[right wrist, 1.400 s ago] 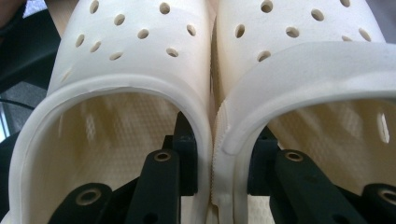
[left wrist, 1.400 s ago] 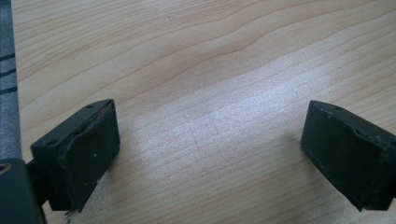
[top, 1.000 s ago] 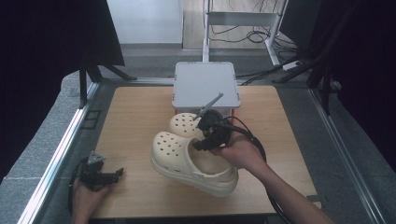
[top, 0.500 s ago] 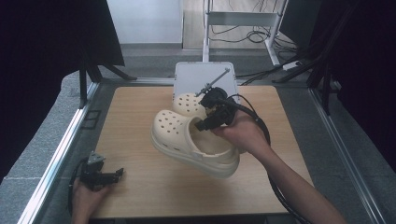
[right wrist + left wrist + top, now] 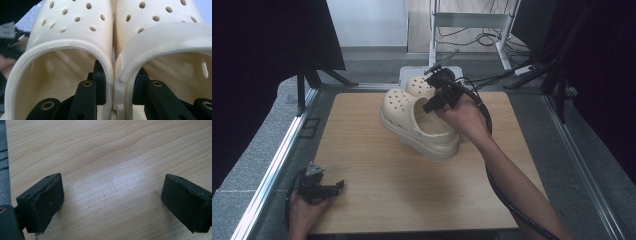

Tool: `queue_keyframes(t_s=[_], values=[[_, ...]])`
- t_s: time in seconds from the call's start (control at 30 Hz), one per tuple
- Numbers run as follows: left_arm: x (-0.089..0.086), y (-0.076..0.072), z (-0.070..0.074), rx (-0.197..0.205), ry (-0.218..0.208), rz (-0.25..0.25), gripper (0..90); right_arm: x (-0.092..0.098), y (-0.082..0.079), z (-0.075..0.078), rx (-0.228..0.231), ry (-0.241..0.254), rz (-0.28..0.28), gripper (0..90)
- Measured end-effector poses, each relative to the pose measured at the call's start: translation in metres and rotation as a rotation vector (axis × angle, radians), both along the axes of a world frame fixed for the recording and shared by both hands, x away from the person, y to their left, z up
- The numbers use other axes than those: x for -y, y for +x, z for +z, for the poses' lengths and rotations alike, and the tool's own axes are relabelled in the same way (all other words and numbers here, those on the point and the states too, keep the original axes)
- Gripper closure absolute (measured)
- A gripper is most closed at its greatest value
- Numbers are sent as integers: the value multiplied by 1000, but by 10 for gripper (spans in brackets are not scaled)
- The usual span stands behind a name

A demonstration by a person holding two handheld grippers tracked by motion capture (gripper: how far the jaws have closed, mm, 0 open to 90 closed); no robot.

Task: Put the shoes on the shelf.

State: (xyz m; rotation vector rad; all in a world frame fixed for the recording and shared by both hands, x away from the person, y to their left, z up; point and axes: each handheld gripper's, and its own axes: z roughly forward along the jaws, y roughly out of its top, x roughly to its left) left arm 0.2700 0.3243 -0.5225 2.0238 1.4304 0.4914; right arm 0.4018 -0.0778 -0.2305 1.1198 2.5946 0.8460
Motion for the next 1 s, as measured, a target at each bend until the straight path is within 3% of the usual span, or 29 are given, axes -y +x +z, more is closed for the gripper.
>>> queue_keyframes(t_s=[0.37,1.0], values=[[0,0,0,6,3,-1,46,-4,38,-3,27,-6,-159,711],[0,0,0,1,1,-5,47,-7,108,-23,45,65,-456,711]])
